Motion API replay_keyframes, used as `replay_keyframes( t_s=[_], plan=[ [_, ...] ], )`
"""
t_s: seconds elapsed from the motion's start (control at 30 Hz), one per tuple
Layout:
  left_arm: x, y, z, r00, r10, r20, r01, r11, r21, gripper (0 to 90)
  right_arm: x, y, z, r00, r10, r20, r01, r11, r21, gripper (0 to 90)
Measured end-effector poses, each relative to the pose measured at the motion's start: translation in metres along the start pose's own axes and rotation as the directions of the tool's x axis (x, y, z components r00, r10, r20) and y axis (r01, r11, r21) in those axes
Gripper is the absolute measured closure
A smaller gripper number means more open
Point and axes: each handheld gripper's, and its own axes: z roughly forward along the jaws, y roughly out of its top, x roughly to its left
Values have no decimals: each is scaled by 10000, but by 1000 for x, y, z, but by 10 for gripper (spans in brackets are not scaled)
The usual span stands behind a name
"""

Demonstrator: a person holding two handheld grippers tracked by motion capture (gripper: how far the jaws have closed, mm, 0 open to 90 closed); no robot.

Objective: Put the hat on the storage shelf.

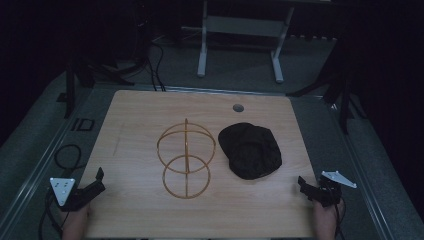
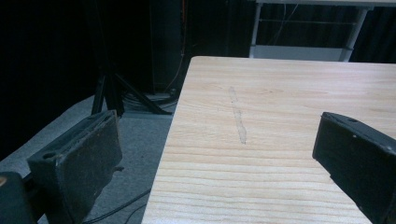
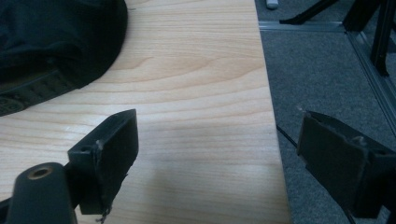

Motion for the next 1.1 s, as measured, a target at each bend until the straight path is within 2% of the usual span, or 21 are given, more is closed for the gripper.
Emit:
replay_keyframes(
  t_s=[0.1, 0.23, 0.27, 0.37, 0.47, 0.53, 0.6, 0.7, 0.77, 1.0, 1.07, 1.1],
  plan=[
    [0, 0, 0, 10000, -9, -12, 9, 10000, -3, 18, -1, 0, -1, 10000, 34, 89, -32, 9999, -161, 125],
    [0, 0, 0, 10000, -25, -23, 25, 10000, -5, 18, -1, 1, -1, 9999, -87, 60, 88, 10000, -31, 125],
    [0, 0, 0, 10000, -27, -28, 27, 10000, -9, 18, 2, 5, -3, 9994, -285, -204, 288, 9995, 146, 125],
    [0, 0, 0, 10000, -24, -18, 24, 10000, 13, 18, 3, 11, -6, 9984, -382, -427, 394, 9988, 290, 125],
    [0, 0, 0, 10000, -28, -9, 28, 10000, 4, 18, 6, 27, -10, 9937, -774, -816, 851, 9918, 958, 125],
    [0, 0, 0, 10000, -26, -10, 26, 10000, -17, 18, 6, 36, -10, 9896, -909, -1111, 1069, 9832, 1480, 125],
    [0, 0, 0, 10000, -30, -6, 30, 10000, -14, 18, 9, 44, -11, 9822, -1152, -1482, 1408, 9743, 1757, 125],
    [0, 0, 0, 10000, -45, -8, 45, 10000, -14, 18, 16, 56, -11, 9668, -1545, -2036, 1998, 9536, 2251, 125],
    [0, 0, 0, 10000, -43, -1, 43, 10000, -8, 18, 22, 63, -13, 9576, -1758, -2285, 2295, 9444, 2355, 125],
    [0, 0, 0, 10000, -53, 1, 53, 10000, -26, 18, 47, 90, -9, 9142, -2177, -3419, 3264, 8956, 3024, 125],
    [0, 0, 0, 10000, -50, -1, 50, 10000, -31, 18, 52, 96, -7, 9053, -2217, -3623, 3387, 8915, 3008, 125],
    [0, 0, 0, 10000, -58, 5, 58, 10000, -30, 18, 56, 101, -5, 8978, -2191, -3821, 3467, 8866, 3061, 126]
  ],
)
